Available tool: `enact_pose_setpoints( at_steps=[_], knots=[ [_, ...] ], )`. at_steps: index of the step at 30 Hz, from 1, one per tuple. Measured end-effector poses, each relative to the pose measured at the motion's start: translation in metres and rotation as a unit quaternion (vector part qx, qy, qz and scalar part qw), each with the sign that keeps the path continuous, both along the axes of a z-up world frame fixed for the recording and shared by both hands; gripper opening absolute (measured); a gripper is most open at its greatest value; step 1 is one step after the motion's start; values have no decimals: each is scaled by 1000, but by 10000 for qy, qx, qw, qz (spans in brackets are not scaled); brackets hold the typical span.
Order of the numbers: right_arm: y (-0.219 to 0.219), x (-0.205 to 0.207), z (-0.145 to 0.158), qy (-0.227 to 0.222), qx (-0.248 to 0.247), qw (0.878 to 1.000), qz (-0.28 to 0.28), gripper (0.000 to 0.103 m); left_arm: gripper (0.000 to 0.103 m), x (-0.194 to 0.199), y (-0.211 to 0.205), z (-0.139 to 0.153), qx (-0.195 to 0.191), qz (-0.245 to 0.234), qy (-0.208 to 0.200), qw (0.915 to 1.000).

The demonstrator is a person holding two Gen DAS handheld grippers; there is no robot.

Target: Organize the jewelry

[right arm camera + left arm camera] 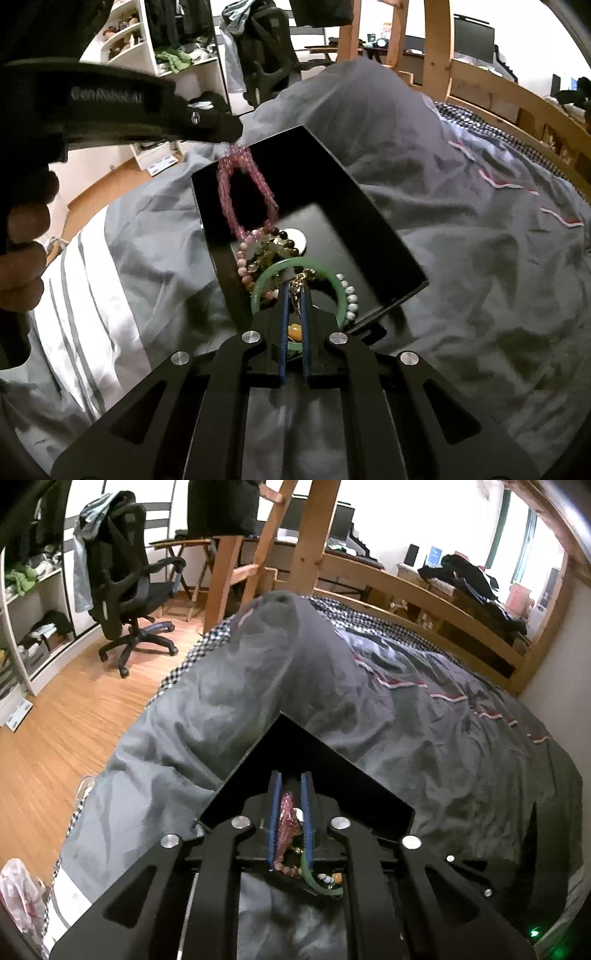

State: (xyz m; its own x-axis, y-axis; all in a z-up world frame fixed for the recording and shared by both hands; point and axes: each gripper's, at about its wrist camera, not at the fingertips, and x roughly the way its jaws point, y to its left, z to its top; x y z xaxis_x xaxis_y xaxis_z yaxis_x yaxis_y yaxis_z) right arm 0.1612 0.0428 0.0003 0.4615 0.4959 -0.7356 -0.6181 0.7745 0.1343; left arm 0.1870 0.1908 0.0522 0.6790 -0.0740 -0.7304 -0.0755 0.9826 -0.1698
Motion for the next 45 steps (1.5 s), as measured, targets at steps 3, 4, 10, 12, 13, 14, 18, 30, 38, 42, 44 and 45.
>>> enact_pose_setpoints(
  at_steps=[3, 4, 10, 12, 13, 14, 18, 30, 38, 42, 44, 45],
  knots=[
    [-11, -3, 11, -368, 324, 9985, -249, 89, 73, -7, 3, 9, 76, 238, -239, 9994],
    [-17, -5, 17, -563, 454, 9967, -377, 95, 73, -10, 4, 14, 180, 314, -359, 9987],
    [-47, -8, 49, -896, 513, 9889, -1064, 99, 89, -28, 13, 36, 91, 487, -621, 9968],
    [-56, -12, 58, -845, 609, 9865, -1265, 99, 92, -38, 14, 44, 134, 476, -672, 9965],
    [-60, -16, 64, -825, 666, 9853, -1338, 99, 94, -46, 14, 49, 216, 470, -706, 9962],
    [-62, -19, 69, -817, 697, 9845, -1384, 99, 96, -52, 12, 52, 306, 468, -741, 9957],
    [-63, -47, 90, -811, 669, 9846, -1396, 99, 97, -79, -1, 59, 887, 346, -648, 9933],
    [-54, -118, 79, -318, 100, 9930, -1136, 99, 97, -151, -12, 50, 1071, -101, -377, 9935],
    [-52, -119, 53, -231, -118, 9934, -1121, 99, 97, -157, -16, 12, 1556, -79, -445, 9868],
    [-57, -112, 46, -142, 11, 9918, -1271, 99, 97, -145, -16, -7, 1604, -173, -205, 9867],
    [-57, -110, 45, -169, -6, 9914, -1295, 99, 97, -141, -17, -9, 1717, -162, -254, 9847],
    [-57, -109, 44, -198, 6, 9913, -1301, 99, 97, -139, -17, -9, 1691, -154, -281, 9851]
  ],
)
